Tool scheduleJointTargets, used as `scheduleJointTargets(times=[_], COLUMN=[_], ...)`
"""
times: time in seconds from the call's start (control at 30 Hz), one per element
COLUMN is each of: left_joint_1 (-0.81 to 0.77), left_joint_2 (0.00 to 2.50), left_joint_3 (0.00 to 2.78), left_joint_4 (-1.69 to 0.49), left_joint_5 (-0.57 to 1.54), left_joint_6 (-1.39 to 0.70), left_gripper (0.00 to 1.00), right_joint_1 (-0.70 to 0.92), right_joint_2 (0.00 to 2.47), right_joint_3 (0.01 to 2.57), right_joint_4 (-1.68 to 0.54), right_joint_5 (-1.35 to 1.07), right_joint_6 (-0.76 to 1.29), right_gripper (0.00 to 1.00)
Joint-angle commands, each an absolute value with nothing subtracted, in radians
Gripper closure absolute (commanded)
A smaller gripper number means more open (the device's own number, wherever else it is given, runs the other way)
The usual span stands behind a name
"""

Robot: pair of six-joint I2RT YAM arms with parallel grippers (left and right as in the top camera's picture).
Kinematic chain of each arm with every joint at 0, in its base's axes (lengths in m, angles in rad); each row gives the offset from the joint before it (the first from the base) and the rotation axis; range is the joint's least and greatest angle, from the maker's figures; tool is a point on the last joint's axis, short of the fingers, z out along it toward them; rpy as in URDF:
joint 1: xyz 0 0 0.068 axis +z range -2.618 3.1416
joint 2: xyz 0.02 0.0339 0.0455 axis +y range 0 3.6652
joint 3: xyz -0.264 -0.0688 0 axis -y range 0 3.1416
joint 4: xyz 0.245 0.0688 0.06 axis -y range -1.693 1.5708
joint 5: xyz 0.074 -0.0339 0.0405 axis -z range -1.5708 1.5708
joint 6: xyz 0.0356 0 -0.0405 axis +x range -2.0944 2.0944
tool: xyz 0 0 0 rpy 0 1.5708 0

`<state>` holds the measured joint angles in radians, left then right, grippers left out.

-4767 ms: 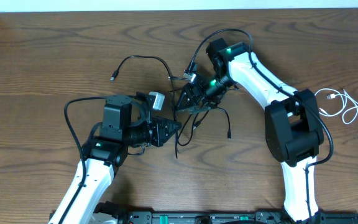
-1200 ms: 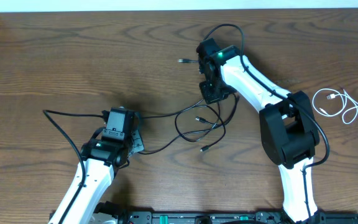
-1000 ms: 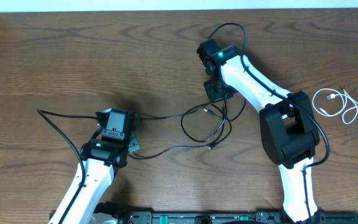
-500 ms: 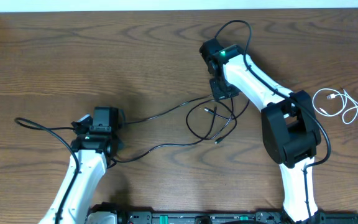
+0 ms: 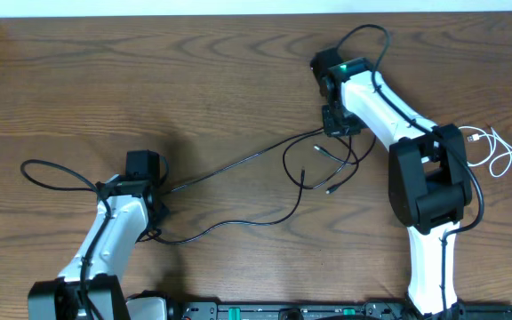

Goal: Untangle cables

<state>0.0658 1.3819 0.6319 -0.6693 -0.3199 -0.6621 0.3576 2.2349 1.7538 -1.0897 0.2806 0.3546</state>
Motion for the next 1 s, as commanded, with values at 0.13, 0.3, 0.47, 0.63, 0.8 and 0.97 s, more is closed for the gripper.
scheduleJointTargets(times=[0.13,0.3,0.47,0.63,0.8,0.97], left_joint_1=[0.078,0.092,0.091,0.091,0.092,0.11], left_joint_2=[1.426,1.427,1.427,1.427,1.427,1.427], left_joint_3=[0.636,0.636,0.636,0.636,0.636,0.636], left_joint_4=[-0.653,-0.635,-0.622,-0.547,-0.45,-0.407], left_joint_5=[-0.356,-0.348,-0.348,-0.213,-0.081,-0.082], left_joint_6=[-0.683,-0.683,-0.683,-0.647,-0.629,-0.625], left_gripper=[0.92,0.92,0.92,0.92,0.92,0.92], right_joint_1=[0.308,0.3,0.303,0.31,0.323,0.339], right_joint_2=[2.244,2.244,2.244,2.244,2.244,2.244], right_joint_3=[1.695,1.692,1.692,1.692,1.692,1.692], right_joint_4=[-1.037,-1.028,-1.004,-1.0,-0.987,-0.968], right_joint_5=[0.316,0.314,0.165,0.049,-0.008,-0.17], right_joint_6=[0.426,0.426,0.426,0.416,0.368,0.277], right_gripper=[0.91,0.99,0.99,0.99,0.99,0.99])
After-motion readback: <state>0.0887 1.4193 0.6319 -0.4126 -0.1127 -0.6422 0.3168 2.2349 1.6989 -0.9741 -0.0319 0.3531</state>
